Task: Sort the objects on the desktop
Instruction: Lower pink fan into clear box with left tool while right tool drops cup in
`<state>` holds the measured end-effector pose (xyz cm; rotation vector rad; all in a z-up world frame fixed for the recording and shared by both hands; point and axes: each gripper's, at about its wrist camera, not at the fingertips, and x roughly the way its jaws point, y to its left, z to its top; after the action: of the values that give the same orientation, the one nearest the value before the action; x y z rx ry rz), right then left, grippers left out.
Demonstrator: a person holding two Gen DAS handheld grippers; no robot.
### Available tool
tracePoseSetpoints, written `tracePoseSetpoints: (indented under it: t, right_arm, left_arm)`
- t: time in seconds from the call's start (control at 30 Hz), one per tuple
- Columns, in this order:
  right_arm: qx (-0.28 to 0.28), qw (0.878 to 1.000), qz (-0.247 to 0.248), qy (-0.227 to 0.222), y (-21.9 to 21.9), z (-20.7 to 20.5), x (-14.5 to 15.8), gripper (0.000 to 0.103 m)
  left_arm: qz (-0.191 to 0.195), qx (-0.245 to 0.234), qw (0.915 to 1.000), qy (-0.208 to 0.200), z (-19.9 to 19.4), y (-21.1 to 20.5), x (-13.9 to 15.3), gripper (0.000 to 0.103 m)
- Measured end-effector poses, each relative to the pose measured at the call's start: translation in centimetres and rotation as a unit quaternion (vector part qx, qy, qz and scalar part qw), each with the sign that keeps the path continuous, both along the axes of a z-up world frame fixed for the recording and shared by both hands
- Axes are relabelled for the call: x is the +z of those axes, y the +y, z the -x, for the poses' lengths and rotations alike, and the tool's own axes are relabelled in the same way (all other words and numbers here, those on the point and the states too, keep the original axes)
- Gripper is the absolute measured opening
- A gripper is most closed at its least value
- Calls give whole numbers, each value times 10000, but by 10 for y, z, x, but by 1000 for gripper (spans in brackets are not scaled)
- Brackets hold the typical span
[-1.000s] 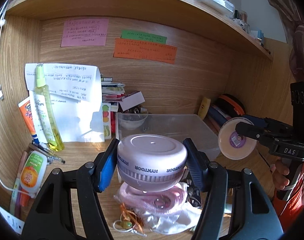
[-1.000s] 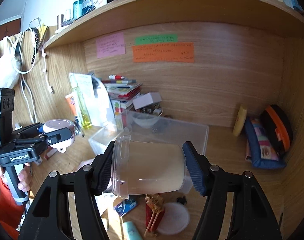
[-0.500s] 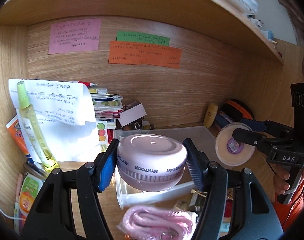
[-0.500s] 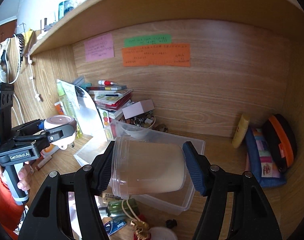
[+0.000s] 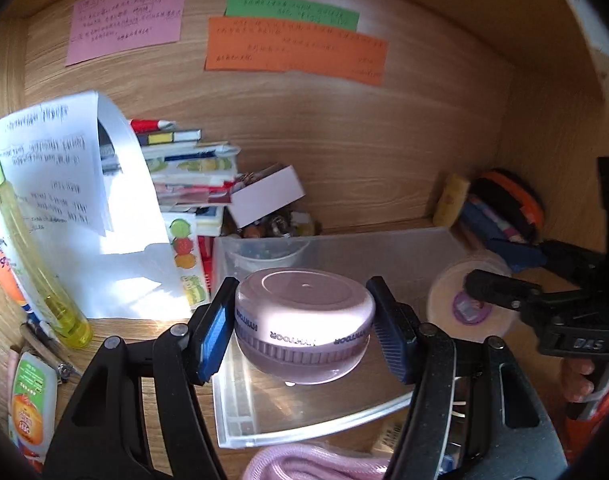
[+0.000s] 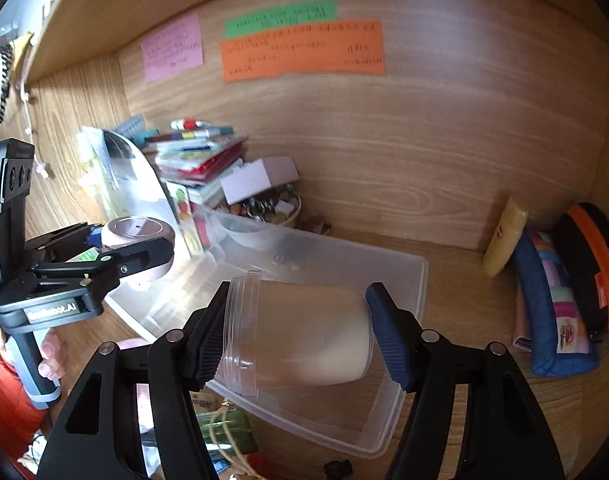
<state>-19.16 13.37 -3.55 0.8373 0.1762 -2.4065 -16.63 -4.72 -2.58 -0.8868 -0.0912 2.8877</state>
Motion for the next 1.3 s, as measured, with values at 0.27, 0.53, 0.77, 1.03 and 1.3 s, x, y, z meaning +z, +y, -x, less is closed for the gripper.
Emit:
tracePoseSetpoints:
  t: [0.27,0.53,0.77,1.03,1.3]
  right_arm:
    - [21,9994,-322,-105,-10,6,-19,62]
    - [9,9982,-553,-229,-16,9,-31,62]
    - [-9,9975,-625,-342,-20,12,-36,62]
    - [11,9964,-723,-440,-23,13,-41,62]
    - [68,9961,-611,-632,-22,15,-43,65]
  left_arm:
    - [149,-61,9993,-351,11,8,-19,64]
    - [161,-142,9977,-645,12,12,-27,64]
    - [395,-270,9963,-708,11,21,-30,64]
    - [538,-264,9956,-720,8,24,-32,64]
    - [541,-249,9960,-670,5,27,-28,80]
